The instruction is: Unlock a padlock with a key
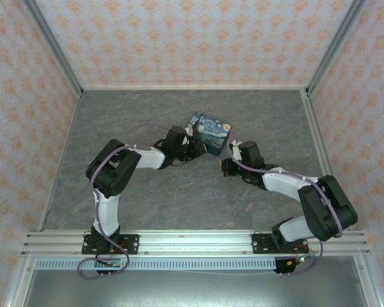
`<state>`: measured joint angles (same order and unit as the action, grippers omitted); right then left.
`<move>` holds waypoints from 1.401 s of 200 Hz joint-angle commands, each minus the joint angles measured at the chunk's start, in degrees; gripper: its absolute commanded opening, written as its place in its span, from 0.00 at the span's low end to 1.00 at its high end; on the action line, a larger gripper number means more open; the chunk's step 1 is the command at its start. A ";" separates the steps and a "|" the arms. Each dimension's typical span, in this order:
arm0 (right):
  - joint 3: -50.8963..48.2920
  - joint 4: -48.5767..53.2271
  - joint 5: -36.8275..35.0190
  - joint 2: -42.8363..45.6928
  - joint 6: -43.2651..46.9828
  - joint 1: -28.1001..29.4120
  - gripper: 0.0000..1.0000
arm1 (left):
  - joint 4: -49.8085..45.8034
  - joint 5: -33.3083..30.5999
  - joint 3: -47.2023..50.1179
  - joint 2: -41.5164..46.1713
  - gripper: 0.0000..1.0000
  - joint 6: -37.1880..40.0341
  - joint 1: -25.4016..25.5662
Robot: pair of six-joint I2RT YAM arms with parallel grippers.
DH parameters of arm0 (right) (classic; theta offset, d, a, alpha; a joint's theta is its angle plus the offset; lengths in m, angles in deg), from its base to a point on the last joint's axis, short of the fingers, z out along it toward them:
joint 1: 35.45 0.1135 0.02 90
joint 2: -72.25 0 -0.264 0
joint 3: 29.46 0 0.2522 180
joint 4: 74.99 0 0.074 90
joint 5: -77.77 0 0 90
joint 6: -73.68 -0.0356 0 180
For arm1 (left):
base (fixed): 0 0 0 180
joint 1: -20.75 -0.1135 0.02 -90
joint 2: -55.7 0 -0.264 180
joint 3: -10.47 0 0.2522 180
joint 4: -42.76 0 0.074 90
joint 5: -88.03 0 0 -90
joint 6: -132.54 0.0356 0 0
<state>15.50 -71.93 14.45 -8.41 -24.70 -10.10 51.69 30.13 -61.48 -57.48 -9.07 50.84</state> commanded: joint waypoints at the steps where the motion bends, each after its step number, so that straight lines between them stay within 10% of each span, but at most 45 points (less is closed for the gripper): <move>1: -1.65 -10.42 1.27 -0.49 3.24 0.53 0.00 | -0.03 -0.68 1.08 2.94 0.22 -3.58 0.95; 280: -1.34 -25.27 -13.53 -14.08 12.64 8.93 0.00 | -1.96 -2.64 2.65 5.78 0.21 -8.04 2.61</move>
<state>12.59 -93.96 2.40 -20.96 -13.01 -1.84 49.97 28.58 -58.95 -54.14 -16.37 53.02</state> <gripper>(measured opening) 0.048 0.216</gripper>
